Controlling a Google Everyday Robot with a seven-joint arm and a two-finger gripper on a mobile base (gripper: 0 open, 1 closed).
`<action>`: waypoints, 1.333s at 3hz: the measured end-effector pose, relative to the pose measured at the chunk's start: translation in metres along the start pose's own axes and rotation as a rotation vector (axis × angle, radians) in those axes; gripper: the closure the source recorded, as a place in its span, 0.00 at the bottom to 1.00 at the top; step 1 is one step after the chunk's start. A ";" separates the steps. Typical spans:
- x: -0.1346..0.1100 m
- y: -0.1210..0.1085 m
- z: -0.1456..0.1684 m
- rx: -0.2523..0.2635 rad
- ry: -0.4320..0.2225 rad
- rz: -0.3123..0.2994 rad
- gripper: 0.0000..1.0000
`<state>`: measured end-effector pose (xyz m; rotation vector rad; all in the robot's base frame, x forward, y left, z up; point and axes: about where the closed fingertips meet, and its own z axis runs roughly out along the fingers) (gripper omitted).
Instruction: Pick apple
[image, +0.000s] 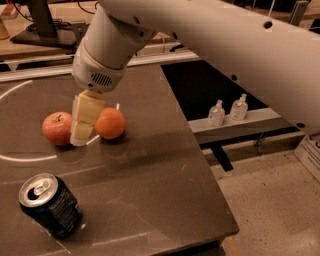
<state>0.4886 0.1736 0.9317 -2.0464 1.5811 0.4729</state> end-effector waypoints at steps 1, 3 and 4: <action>-0.008 -0.002 0.043 -0.038 0.034 0.042 0.00; -0.008 -0.007 0.089 -0.095 0.085 0.029 0.26; -0.007 -0.005 0.099 -0.114 0.092 0.014 0.49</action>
Offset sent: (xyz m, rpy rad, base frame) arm 0.0064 0.0616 -0.0722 -0.1034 0.1081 -0.0264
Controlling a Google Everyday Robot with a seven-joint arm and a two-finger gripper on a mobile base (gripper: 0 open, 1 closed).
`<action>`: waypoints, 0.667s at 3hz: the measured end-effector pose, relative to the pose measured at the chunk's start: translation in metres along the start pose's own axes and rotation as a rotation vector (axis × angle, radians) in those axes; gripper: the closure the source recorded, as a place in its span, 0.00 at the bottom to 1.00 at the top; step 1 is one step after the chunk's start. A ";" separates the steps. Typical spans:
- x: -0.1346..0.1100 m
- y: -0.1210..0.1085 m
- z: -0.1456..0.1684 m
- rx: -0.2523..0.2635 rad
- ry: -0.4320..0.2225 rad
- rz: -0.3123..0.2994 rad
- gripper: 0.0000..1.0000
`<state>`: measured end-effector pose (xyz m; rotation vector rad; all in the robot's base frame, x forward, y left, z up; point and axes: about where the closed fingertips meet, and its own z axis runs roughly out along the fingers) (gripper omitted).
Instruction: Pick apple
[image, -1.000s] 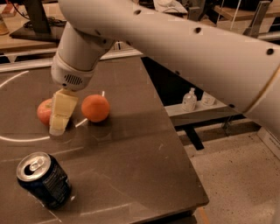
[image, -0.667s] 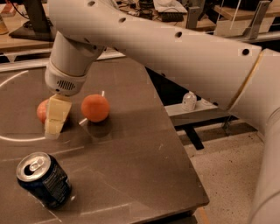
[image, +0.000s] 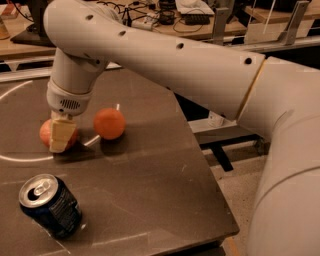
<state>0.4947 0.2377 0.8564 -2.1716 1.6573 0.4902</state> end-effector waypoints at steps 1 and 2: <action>-0.015 0.006 -0.029 0.047 -0.095 -0.034 0.80; -0.023 0.012 -0.076 0.093 -0.203 -0.053 1.00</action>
Offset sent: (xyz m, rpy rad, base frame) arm -0.0179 -0.0490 0.1344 0.3756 -0.0755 0.0119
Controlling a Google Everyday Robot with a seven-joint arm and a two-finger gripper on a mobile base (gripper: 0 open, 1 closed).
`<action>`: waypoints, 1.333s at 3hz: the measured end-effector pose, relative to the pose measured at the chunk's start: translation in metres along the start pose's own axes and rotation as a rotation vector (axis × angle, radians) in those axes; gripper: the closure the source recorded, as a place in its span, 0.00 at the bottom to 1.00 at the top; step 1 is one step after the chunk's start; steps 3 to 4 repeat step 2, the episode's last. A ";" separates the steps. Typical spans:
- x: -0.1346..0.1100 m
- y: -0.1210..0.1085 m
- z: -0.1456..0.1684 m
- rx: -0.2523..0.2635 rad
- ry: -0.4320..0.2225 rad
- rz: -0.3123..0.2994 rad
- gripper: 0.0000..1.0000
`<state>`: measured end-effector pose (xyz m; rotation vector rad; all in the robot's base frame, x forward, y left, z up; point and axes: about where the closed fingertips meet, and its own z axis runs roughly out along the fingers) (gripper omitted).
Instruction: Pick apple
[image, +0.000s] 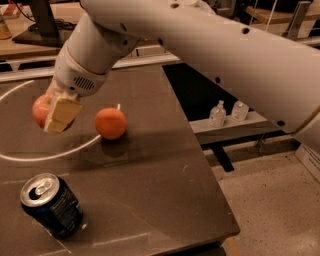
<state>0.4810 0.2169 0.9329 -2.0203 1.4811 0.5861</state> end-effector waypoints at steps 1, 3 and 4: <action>0.002 0.007 -0.052 0.081 -0.063 -0.007 1.00; 0.000 0.008 -0.047 0.073 -0.058 -0.009 1.00; 0.000 0.008 -0.047 0.073 -0.058 -0.009 1.00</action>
Offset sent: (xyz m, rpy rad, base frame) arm -0.0052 -0.0273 0.0301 0.0699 -0.0403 -0.0236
